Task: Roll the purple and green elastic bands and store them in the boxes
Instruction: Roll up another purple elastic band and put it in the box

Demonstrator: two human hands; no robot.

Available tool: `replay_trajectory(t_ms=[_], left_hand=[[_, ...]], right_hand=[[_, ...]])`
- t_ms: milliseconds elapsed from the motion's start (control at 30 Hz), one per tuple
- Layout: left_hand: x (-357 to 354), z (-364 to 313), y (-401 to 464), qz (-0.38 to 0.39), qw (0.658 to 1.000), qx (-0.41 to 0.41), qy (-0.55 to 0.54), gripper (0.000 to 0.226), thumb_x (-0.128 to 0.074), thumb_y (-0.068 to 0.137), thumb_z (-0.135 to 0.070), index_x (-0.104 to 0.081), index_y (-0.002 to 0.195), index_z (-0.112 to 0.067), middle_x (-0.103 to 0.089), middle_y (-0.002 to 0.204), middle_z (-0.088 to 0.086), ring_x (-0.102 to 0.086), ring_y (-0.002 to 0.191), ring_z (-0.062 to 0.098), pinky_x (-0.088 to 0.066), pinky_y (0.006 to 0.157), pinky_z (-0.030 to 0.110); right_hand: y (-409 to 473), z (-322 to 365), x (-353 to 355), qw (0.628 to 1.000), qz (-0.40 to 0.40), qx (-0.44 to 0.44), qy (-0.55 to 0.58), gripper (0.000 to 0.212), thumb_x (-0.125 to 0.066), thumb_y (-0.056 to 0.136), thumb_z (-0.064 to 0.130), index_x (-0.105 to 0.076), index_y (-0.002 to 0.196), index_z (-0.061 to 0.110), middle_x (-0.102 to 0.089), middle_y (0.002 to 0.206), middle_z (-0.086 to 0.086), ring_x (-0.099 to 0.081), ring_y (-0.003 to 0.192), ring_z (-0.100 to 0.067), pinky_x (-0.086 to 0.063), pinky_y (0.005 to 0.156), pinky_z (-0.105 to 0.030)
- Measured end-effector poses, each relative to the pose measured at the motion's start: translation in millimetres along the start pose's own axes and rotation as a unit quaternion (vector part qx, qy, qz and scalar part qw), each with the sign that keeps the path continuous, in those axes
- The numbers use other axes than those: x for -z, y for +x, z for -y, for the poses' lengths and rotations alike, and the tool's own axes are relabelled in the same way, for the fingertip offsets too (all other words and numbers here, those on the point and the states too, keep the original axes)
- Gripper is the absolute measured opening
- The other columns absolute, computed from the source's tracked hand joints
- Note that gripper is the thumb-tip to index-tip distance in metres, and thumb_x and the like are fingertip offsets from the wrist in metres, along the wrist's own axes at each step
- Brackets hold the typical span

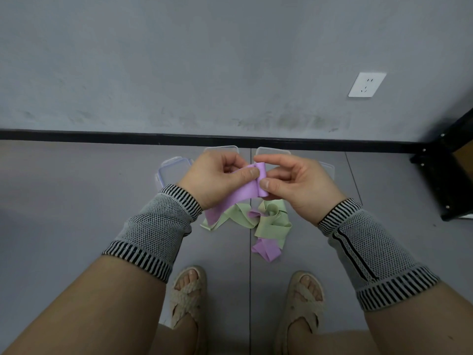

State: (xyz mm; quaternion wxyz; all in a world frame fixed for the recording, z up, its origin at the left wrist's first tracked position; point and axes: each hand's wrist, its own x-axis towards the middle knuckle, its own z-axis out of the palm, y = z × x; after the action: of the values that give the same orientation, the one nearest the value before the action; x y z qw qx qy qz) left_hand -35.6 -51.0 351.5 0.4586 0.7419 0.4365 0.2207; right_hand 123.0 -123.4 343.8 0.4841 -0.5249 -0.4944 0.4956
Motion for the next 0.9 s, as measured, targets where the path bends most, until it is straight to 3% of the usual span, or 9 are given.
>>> replay_trajectory(t_ms=[67,200,333,400,467,600,667,767,900], left_hand=[[2.8,4.3,0.4,0.012,1.0,0.004,0.026,0.02,-0.067,0.083,-0.036,-0.066,0.076,-0.017,-0.067,0.074,0.006,-0.055,0.066,0.008,-0.044,0.061,0.021],[6.6,8.4,-0.7,0.042,0.996,0.018,0.071,0.023,-0.058,0.09,-0.028,-0.057,0.069,-0.021,-0.052,0.06,-0.005,-0.044,0.053,0.005,-0.038,0.054,0.02],[8.3,2.7,-1.2,0.008,0.999,0.029,0.026,0.029,-0.049,0.094,-0.022,-0.048,0.065,-0.021,-0.048,0.056,-0.005,-0.05,0.043,0.014,-0.04,0.045,0.026],[6.1,-1.8,-1.0,-0.018,0.999,0.031,0.026,0.029,-0.047,0.094,-0.02,-0.047,0.065,-0.018,-0.043,0.05,-0.01,-0.043,0.036,0.004,-0.033,0.035,0.021],[3.4,-4.9,-0.3,-0.043,0.999,0.01,0.019,0.026,-0.051,0.092,-0.02,-0.048,0.066,-0.015,-0.039,0.048,-0.011,-0.037,0.039,0.002,-0.029,0.035,0.013],[2.2,-6.5,-1.5,-0.06,0.998,-0.03,0.006,0.02,-0.07,0.081,-0.025,-0.058,0.076,-0.011,-0.049,0.061,-0.006,-0.042,0.04,-0.002,-0.031,0.034,0.008],[1.0,-5.5,-0.9,-0.059,0.997,-0.046,0.006,0.011,-0.072,0.079,-0.022,-0.062,0.083,-0.022,-0.055,0.069,-0.007,-0.047,0.046,-0.003,-0.036,0.041,0.008],[-2.6,-6.6,-2.9,-0.043,0.997,-0.056,0.007,0.025,-0.068,0.083,-0.014,-0.062,0.099,-0.033,-0.058,0.076,-0.014,-0.053,0.056,-0.005,-0.042,0.055,0.011],[-7.9,-13.3,-5.5,-0.03,0.999,-0.038,-0.017,0.03,-0.057,0.089,-0.005,-0.06,0.114,-0.02,-0.055,0.072,-0.015,-0.048,0.039,-0.009,-0.033,0.038,0.003]], right_hand=[[-0.4,-0.5,2.8,1.0,0.0,-0.005,0.008,0.04,-0.058,0.085,-0.009,-0.063,0.103,0.025,-0.071,0.075,-0.003,-0.066,0.068,-0.014,-0.058,0.072,-0.028],[-0.8,-0.7,11.9,0.999,-0.012,-0.01,0.039,0.038,-0.058,0.085,-0.008,-0.064,0.105,0.024,-0.07,0.075,-0.005,-0.064,0.071,-0.019,-0.058,0.072,-0.03],[-2.2,-0.2,17.3,0.998,-0.016,-0.015,0.057,0.037,-0.056,0.086,-0.008,-0.063,0.106,0.022,-0.071,0.07,-0.001,-0.066,0.066,-0.013,-0.055,0.065,-0.024],[-2.5,-0.3,16.8,0.998,-0.014,-0.016,0.054,0.037,-0.057,0.086,-0.008,-0.063,0.108,0.021,-0.072,0.072,-0.001,-0.067,0.068,-0.014,-0.055,0.065,-0.024],[-2.2,0.0,15.9,0.998,-0.016,-0.017,0.056,0.037,-0.057,0.086,-0.008,-0.063,0.11,0.02,-0.072,0.074,-0.002,-0.067,0.07,-0.015,-0.055,0.066,-0.026],[-1.3,-0.3,13.9,0.999,-0.018,-0.017,0.048,0.036,-0.058,0.086,-0.007,-0.062,0.111,0.019,-0.07,0.074,-0.005,-0.066,0.071,-0.019,-0.057,0.07,-0.031],[-1.8,-0.3,14.2,0.999,-0.024,-0.015,0.04,0.036,-0.058,0.085,-0.007,-0.063,0.11,0.019,-0.07,0.072,-0.004,-0.066,0.069,-0.018,-0.057,0.071,-0.031],[-1.8,-0.4,12.4,0.999,-0.036,-0.013,0.019,0.036,-0.06,0.085,-0.007,-0.063,0.105,0.022,-0.071,0.069,-0.001,-0.067,0.067,-0.015,-0.058,0.071,-0.032],[-0.4,-1.0,9.1,0.998,-0.059,-0.007,-0.007,0.035,-0.063,0.083,-0.006,-0.063,0.1,0.024,-0.07,0.065,0.0,-0.066,0.064,-0.013,-0.057,0.068,-0.028]])
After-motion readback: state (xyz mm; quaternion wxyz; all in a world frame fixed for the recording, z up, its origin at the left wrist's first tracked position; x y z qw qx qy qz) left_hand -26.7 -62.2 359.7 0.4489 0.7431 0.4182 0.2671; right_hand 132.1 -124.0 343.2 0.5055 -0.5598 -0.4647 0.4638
